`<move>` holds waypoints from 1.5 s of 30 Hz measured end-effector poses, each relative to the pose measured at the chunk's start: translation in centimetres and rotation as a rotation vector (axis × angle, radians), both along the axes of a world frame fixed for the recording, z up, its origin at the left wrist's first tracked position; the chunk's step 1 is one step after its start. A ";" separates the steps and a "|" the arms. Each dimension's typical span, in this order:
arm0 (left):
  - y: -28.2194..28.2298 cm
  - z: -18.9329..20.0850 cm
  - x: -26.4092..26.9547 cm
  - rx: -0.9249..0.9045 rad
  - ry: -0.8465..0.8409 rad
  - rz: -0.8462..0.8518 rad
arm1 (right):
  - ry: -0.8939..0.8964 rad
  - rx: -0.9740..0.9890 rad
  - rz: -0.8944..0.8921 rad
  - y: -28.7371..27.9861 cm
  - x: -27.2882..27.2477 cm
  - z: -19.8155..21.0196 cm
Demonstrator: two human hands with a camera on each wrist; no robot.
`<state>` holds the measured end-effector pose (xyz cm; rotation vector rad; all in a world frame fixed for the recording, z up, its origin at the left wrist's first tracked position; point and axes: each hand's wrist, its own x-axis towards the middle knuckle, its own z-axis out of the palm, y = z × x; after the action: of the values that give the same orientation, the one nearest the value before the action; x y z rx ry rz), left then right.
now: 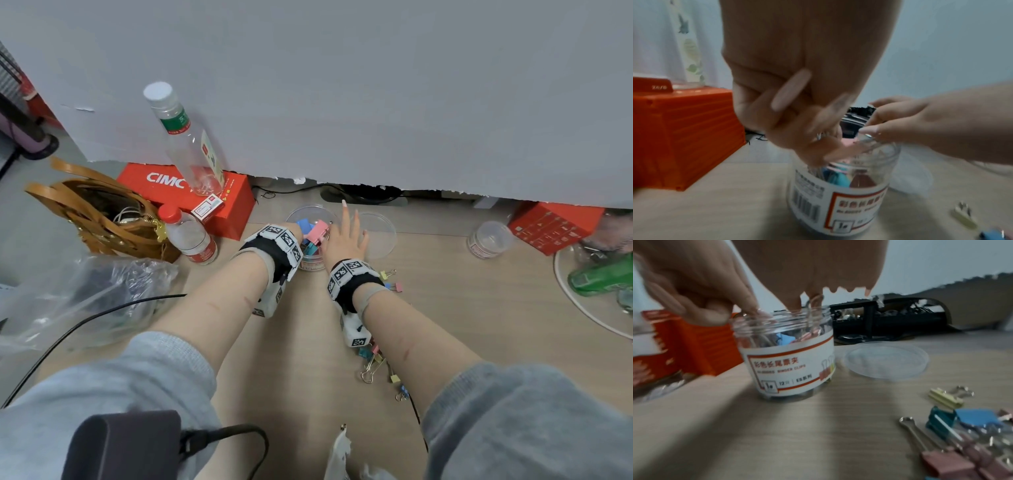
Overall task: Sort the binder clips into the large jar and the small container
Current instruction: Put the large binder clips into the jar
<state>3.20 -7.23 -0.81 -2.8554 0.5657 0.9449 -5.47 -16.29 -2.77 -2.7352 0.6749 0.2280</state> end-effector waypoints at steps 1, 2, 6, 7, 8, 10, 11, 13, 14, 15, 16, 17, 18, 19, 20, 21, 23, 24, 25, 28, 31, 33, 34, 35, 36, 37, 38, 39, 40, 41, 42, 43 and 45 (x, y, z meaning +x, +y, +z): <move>0.0 0.4 0.1 0.002 0.024 0.023 | -0.014 0.008 -0.049 -0.2 0.2 0.3; 0.1 0.4 0.2 0.003 0.039 -0.002 | -0.009 0.028 -0.079 -0.4 0.2 0.6; 0.1 1.3 0.4 0.017 0.108 -0.008 | 0.077 0.014 0.009 -1.2 0.3 0.7; 0.1 1.7 0.3 0.012 0.127 -0.001 | 0.058 0.023 0.028 -1.3 0.4 0.6; 0.1 1.6 0.6 -0.001 0.155 0.015 | 0.031 0.048 0.024 -1.4 0.4 0.5; 0.1 2.0 1.1 -0.025 0.158 0.063 | -0.049 0.125 -0.048 -1.7 0.2 0.7; 0.0 2.4 1.2 -0.015 0.136 0.072 | -0.093 0.160 -0.090 -1.8 0.2 0.8; 0.0 2.9 1.3 -0.015 0.074 0.066 | -0.166 0.201 -0.146 -2.0 0.0 1.1; 0.0 3.2 1.4 -0.016 0.054 0.056 | -0.199 0.218 -0.156 -2.0 -0.1 1.3; -0.1 3.4 1.3 -0.007 0.049 0.036 | -0.234 0.235 -0.160 -2.0 -0.2 1.4; 0.0 3.4 1.4 -0.005 0.040 0.024 | -0.259 0.252 -0.164 -2.0 -0.3 1.5; 0.1 3.5 1.4 0.000 0.046 0.033 | -0.282 0.271 -0.172 -2.0 -0.4 1.5; 0.3 3.4 1.6 -0.006 0.053 0.044 | -0.302 0.293 -0.192 -2.0 -0.5 1.5; 0.4 3.3 1.7 -0.017 0.056 0.052 | -0.322 0.312 -0.218 -2.1 -0.6 1.5; 0.5 3.2 1.8 -0.054 0.057 0.058 | -0.339 0.325 -0.248 -2.1 -0.7 1.5; 0.6 3.1 1.8 -0.084 0.057 0.072 | -0.350 0.330 -0.272 -2.1 -0.8 1.5; 0.5 3.3 1.5 -0.109 0.064 0.074 | -0.363 0.348 -0.298 -2.1 -0.9 1.4; 0.4 3.3 1.3 -0.109 0.077 0.066 | -0.370 0.367 -0.306 -2.1 -1.0 1.3; 0.1 3.3 1.3 -0.094 0.095 0.049 | -0.379 0.387 -0.311 -2.1 -1.1 1.2; -1.0 3.2 1.3 -0.086 0.103 -0.002 | -0.389 0.419 -0.317 -2.3 -1.4 1.0; -1.4 3.6 1.0 -0.032 0.077 -0.087 | -0.360 0.433 -0.306 -2.7 -1.6 0.8; -2.0 3.6 1.0 0.005 0.068 -0.168 | -0.338 0.426 -0.300 -3.0 -1.6 0.7; -2.2 3.6 1.1 0.004 0.062 -0.206 | -0.335 0.424 -0.306 -3.2 -1.6 0.7; -2.3 3.4 1.1 -0.001 0.059 -0.236 | -0.334 0.427 -0.315 -3.4 -1.6 0.6; -2.2 3.1 1.2 -0.012 0.037 -0.267 | -0.334 0.432 -0.322 -3.6 -1.6 0.6; -2.0 2.7 1.3 -0.019 -0.015 -0.315 | -0.337 0.435 -0.327 -3.7 -1.6 0.6; -1.8 2.2 1.4 -0.023 -0.078 -0.358 | -0.344 0.437 -0.329 -3.9 -1.6 0.6; -1.6 1.6 1.5 -0.033 -0.144 -0.392 | -0.353 0.437 -0.332 -3.9 -1.5 0.5; -1.3 1.0 1.5 -0.031 -0.202 -0.427 | -0.363 0.434 -0.334 -4.0 -1.5 0.5; -1.1 0.5 1.4 -0.021 -0.248 -0.460 | -0.370 0.434 -0.338 -4.0 -1.4 0.4; -1.0 0.2 1.2 -0.006 -0.287 -0.487 | -0.378 0.439 -0.344 -4.0 -1.4 0.2; -1.0 -0.1 1.1 0.011 -0.322 -0.506 | -0.387 0.446 -0.347 -3.9 -1.4 0.0; -1.1 -0.4 0.7 0.037 -0.376 -0.527 | -0.394 0.453 -0.347 -3.8 -1.3 -0.4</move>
<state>3.90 -8.38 -1.21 -2.5357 1.1458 0.3221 -6.74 -20.08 -3.15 -2.1051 0.8433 -0.2099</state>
